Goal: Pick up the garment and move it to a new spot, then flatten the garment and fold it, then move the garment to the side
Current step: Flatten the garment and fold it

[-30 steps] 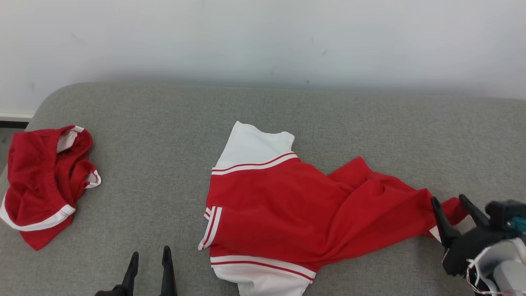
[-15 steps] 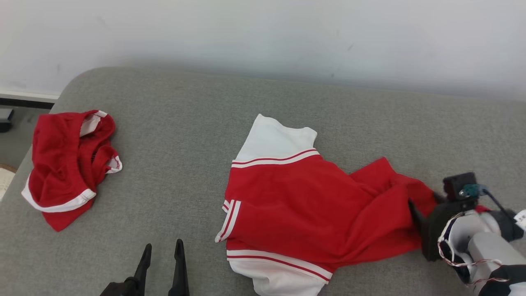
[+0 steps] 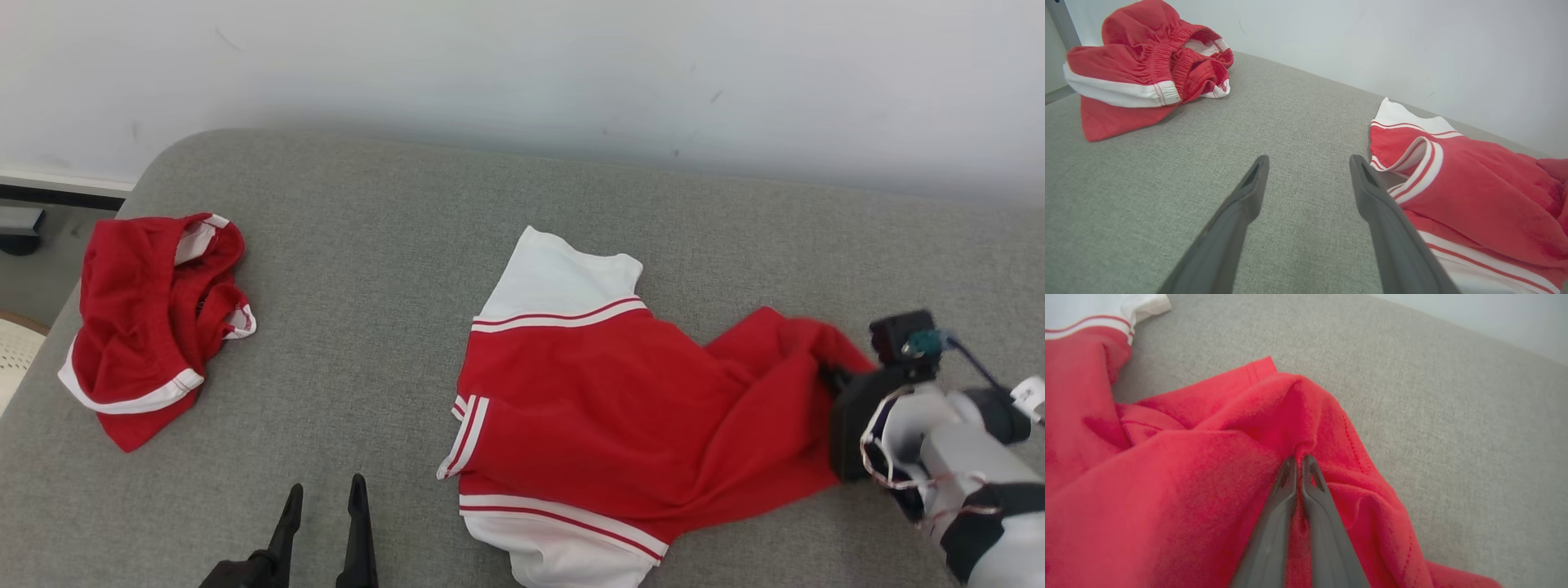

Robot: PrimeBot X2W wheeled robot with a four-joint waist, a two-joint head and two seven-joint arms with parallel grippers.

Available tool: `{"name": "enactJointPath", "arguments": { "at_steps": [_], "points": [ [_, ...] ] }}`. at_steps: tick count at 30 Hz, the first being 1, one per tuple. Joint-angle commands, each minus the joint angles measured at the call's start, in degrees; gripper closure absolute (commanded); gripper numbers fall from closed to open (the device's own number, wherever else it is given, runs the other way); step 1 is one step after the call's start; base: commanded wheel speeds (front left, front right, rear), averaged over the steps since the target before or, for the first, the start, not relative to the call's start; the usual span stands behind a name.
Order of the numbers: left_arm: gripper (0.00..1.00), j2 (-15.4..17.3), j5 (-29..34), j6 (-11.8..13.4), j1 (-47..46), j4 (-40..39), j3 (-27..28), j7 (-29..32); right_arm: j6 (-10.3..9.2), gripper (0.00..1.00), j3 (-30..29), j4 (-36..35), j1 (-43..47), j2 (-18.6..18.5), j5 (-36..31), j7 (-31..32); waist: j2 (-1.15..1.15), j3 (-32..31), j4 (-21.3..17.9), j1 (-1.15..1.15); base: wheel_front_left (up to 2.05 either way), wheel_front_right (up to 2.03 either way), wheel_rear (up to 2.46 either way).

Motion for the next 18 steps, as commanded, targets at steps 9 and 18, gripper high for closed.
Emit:
{"name": "enactJointPath", "arguments": {
  "at_steps": [9, 18],
  "points": [
    [0.0, 0.05, -0.05, -0.29, -0.71, 0.28, -0.57, -0.08, 0.05, 1.0, -5.31, 6.36, -10.83, 2.55, 0.25, -10.43, 0.0, 0.39, 0.75, 0.01, 0.0, 0.0, 0.0],
    [0.0, 0.05, -0.52, -0.04, -0.87, 0.66, -0.77, -0.08, 0.05, 0.0, -5.23, 12.89, -12.54, 4.94, 0.99, -13.57, 0.0, -0.13, 1.56, 0.01, 0.0, 0.0, 0.0]
  ]
}}
